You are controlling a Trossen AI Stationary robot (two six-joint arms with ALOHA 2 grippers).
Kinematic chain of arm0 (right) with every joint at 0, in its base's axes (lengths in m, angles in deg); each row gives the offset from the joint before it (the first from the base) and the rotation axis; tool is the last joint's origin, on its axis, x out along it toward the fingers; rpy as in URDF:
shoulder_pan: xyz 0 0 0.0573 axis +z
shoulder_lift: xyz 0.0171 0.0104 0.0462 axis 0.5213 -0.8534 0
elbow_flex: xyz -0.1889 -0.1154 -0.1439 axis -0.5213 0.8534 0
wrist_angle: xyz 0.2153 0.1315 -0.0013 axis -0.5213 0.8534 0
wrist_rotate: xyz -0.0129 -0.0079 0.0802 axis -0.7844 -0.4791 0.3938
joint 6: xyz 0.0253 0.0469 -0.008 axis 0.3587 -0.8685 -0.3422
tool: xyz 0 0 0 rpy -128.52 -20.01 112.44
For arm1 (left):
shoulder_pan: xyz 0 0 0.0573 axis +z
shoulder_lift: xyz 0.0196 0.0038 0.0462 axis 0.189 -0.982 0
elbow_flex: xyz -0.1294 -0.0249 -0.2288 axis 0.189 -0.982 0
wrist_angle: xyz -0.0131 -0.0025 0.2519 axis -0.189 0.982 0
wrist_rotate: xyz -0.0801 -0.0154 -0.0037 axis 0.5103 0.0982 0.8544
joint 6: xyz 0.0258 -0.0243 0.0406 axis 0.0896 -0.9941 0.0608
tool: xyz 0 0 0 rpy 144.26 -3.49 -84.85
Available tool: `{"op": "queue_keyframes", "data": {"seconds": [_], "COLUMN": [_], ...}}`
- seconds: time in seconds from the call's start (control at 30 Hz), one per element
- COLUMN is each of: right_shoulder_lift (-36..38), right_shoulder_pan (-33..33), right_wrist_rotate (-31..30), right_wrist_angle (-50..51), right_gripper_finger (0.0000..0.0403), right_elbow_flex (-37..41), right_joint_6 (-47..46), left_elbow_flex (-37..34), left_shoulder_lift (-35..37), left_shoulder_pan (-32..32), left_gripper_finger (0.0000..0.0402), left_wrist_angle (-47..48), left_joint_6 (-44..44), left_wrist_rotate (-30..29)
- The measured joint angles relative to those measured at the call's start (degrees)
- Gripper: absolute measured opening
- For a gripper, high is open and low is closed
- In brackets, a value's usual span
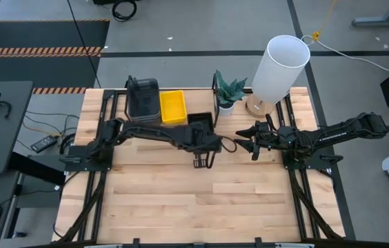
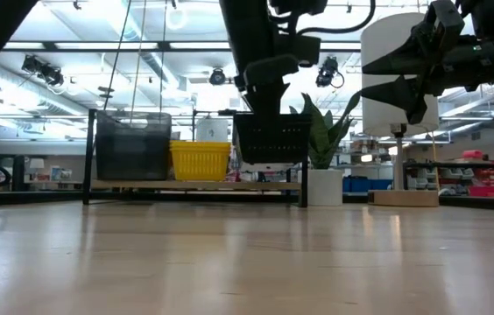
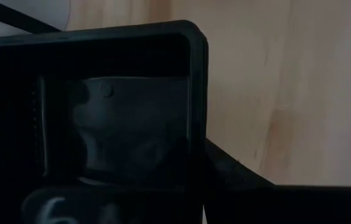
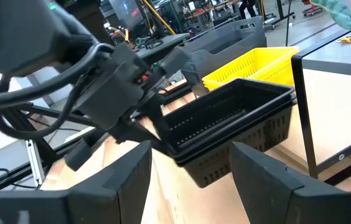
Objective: Stack baskets on shelf by color
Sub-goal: Put the stacked black bin on the shelf
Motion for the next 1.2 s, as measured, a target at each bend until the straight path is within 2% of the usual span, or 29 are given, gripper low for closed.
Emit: {"op": "queue_keyframes", "data": {"seconds": [1.2], "right_shoulder_lift": [0.0], "right_shoulder_pan": [0.0], "right_wrist_rotate": [0.0], "right_wrist_angle": [0.0], "right_gripper_finger": [0.0221], "right_elbow_flex": [0.0], "right_joint_6": [0.0], "left_elbow_flex": [-1.6], "left_shoulder_lift": [0.0], "left_shoulder_pan": [13.5], "left_gripper_finger": [0.0022], "left_wrist_angle": [-6.0], "left_joint_6": [11.1], "left_wrist_rotate": [4.2]}}
